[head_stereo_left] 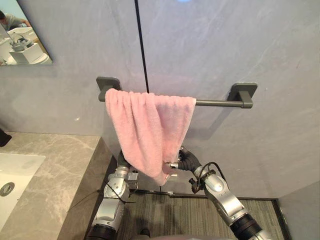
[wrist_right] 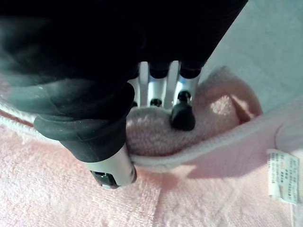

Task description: Organize washtable

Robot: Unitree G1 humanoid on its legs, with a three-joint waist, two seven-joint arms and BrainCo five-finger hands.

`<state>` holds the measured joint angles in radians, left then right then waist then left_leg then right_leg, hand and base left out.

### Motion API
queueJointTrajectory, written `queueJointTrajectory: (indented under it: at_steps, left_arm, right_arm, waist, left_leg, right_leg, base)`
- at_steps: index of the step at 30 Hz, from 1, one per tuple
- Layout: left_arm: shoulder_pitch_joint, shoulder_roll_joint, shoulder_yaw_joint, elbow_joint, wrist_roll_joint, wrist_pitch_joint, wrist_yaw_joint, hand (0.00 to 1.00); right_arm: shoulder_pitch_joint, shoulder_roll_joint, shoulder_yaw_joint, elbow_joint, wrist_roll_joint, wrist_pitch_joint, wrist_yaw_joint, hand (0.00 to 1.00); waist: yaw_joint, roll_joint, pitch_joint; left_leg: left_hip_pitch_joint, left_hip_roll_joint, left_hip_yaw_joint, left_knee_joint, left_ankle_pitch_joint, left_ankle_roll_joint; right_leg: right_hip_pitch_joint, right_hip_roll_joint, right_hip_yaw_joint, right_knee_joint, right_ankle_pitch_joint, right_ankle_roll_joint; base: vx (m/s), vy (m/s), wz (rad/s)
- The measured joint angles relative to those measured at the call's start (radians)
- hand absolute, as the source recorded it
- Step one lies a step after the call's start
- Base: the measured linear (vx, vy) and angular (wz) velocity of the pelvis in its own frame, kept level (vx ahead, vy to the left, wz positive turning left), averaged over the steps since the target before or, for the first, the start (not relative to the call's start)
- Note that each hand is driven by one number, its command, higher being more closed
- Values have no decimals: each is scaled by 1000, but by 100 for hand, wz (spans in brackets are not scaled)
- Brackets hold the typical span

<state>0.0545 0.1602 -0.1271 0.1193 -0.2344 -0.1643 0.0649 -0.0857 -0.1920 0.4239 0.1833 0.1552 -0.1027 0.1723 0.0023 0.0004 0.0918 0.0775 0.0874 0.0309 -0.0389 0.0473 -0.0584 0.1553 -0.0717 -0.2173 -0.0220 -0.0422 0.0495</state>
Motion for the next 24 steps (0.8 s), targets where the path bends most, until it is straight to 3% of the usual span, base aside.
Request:
queueJointTrajectory:
  at_steps: [12, 21, 24]
  left_arm:
    - [1, -5, 5, 0, 2, 0, 0, 100]
    - [9, -44, 67, -5, 10, 0, 0, 100]
    - [14, -66, 101, -17, 10, 0, 1, 100]
  right_arm:
    - [16, 36, -89, -1, -10, 0, -24, 100]
    - [57, 74, -227, -55, -21, -5, -69, 100]
    - [60, 94, -269, -75, -32, -5, -83, 100]
  waist:
    - [11, -7, -4]
    - [5, -7, -4]
    - [-10, -7, -4]
  left_leg:
    - [13, 0, -1, 0, -1, -1]
    - [29, -3, 2, -14, -1, -2]
    - [31, -3, 2, -14, -2, -4]
  right_leg:
    - [14, 1, -3, 0, 2, 1]
    - [14, 1, 2, -2, 1, 2]
    - [15, 1, 3, -2, 1, 2]
  base:
    - [-3, 0, 0]
    - [-8, -2, -1]
    - [0, 0, 0]
